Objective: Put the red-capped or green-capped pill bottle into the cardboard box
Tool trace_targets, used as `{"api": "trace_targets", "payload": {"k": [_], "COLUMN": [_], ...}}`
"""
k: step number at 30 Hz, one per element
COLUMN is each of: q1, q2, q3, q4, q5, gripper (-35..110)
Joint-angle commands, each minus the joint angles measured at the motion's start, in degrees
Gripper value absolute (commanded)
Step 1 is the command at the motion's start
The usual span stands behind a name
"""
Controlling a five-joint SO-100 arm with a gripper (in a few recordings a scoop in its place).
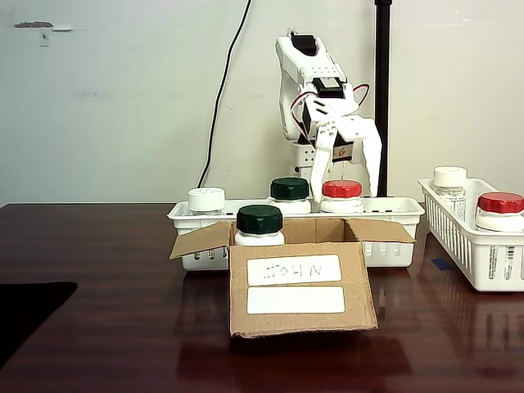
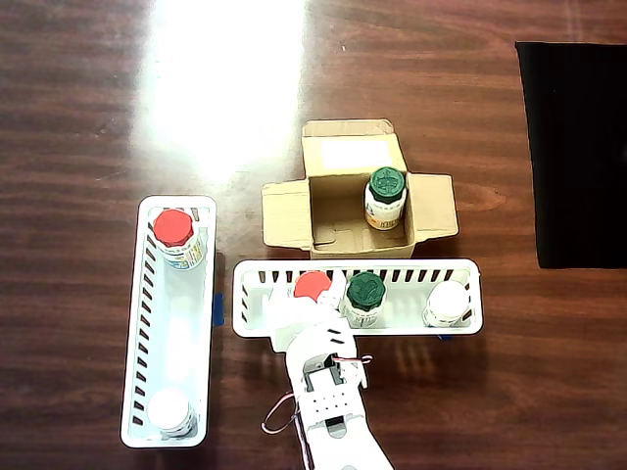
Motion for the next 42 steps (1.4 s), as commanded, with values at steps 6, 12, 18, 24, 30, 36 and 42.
{"api": "trace_targets", "payload": {"k": [6, 12, 18, 24, 30, 36, 42], "q1": [0.26, -0.26, -3.25, -5.62, -6.24, -5.62, -0.53], "q2": [2.64, 4.13, 11.87, 16.08, 16.00, 10.20, -0.70], "q3": [4.13, 1.58, -3.52, -11.34, -21.09, -33.57, -45.18], "q4": [-3.25, 0.00, 12.57, 25.22, 34.63, 40.87, 41.31], "q5": [2.99, 0.35, -3.96, -7.38, -9.05, -10.55, -10.02], "gripper": [43, -7, 4, 1, 1, 1, 1]}}
